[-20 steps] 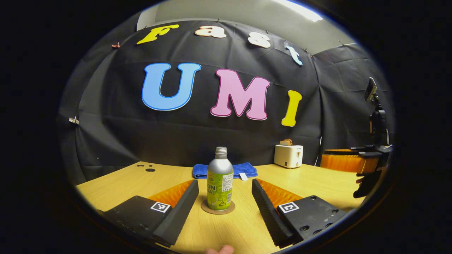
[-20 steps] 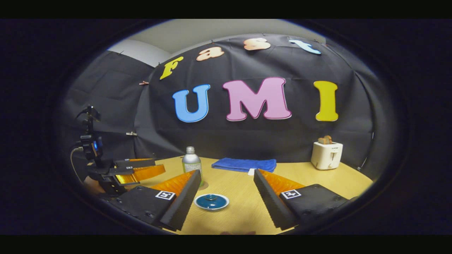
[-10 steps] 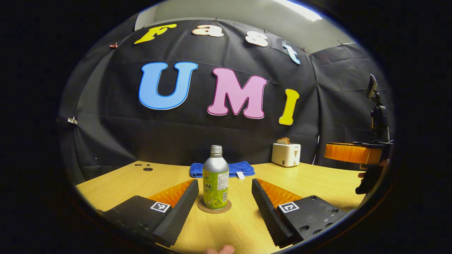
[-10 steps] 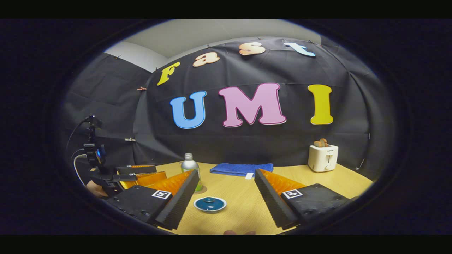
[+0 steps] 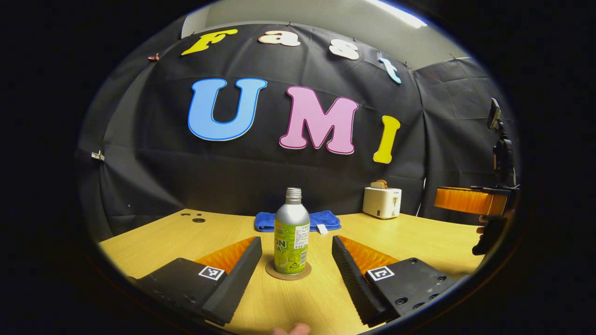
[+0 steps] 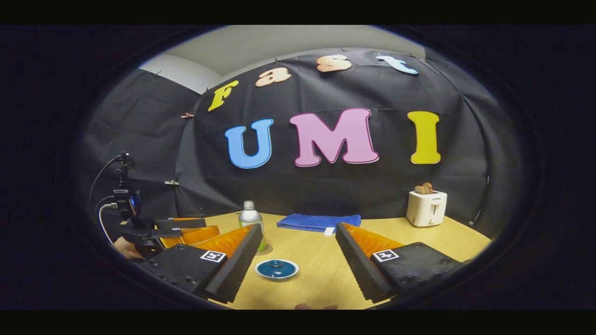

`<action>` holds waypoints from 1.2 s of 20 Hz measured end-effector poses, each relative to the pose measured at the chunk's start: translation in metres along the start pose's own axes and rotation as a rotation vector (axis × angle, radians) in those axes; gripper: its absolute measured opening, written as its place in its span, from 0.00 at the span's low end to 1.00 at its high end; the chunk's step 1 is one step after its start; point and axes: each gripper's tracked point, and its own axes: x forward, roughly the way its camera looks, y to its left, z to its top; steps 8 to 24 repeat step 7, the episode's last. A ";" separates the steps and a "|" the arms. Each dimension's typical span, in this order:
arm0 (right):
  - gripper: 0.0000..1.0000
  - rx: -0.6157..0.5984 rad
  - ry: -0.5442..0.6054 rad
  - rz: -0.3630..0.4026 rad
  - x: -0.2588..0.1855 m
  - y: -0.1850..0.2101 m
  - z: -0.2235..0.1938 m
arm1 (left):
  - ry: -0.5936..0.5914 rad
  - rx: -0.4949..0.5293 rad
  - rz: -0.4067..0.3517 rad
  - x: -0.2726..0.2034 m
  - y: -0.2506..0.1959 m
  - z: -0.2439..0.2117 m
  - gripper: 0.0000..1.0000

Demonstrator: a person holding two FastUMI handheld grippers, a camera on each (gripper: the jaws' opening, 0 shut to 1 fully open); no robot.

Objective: Open the teacup lid with one hand, grasp the water bottle and pour water into the teacup with the other hand; after pouring, place the water bottle on the coaster and then close the teacup lid.

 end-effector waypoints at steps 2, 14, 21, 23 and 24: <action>0.98 0.003 -0.009 -0.017 -0.002 -0.007 0.003 | -0.012 0.000 0.007 -0.001 0.002 0.004 0.96; 1.00 0.009 -0.015 -0.022 -0.005 -0.008 0.006 | -0.022 0.000 0.007 -0.004 0.001 0.007 0.95; 1.00 0.009 -0.015 -0.022 -0.005 -0.008 0.006 | -0.022 0.000 0.007 -0.004 0.001 0.007 0.95; 1.00 0.009 -0.015 -0.022 -0.005 -0.008 0.006 | -0.022 0.000 0.007 -0.004 0.001 0.007 0.95; 1.00 0.009 -0.015 -0.022 -0.005 -0.008 0.006 | -0.022 0.000 0.007 -0.004 0.001 0.007 0.95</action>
